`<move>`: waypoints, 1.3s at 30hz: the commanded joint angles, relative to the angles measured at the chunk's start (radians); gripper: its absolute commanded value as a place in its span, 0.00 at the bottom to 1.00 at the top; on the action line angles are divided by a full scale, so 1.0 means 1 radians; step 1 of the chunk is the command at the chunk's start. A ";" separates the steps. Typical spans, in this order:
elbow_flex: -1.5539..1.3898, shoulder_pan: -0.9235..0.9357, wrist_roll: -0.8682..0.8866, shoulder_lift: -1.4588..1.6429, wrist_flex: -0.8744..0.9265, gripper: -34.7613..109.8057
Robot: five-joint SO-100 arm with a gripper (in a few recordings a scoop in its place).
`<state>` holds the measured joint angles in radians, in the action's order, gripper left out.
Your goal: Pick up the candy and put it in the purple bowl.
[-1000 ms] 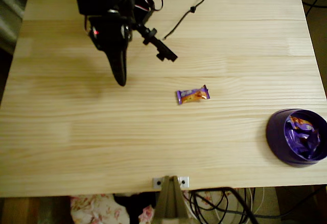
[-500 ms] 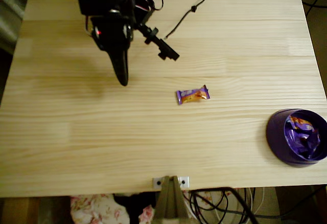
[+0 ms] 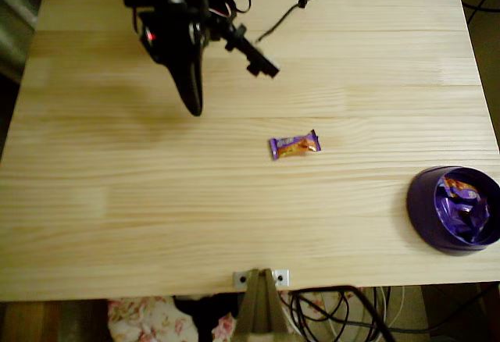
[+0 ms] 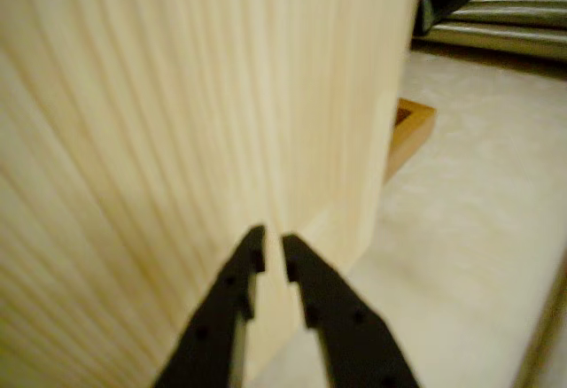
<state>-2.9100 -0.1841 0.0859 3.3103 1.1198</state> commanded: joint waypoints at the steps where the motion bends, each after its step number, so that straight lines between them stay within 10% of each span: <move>1: 0.245 -0.052 0.061 -0.097 0.055 0.24; 20: 0.543 -0.548 0.365 -0.592 0.094 0.29; 39: 0.716 -0.588 0.515 -1.085 -0.092 0.33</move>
<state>-2.3240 -0.7701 0.5461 2.2565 1.0339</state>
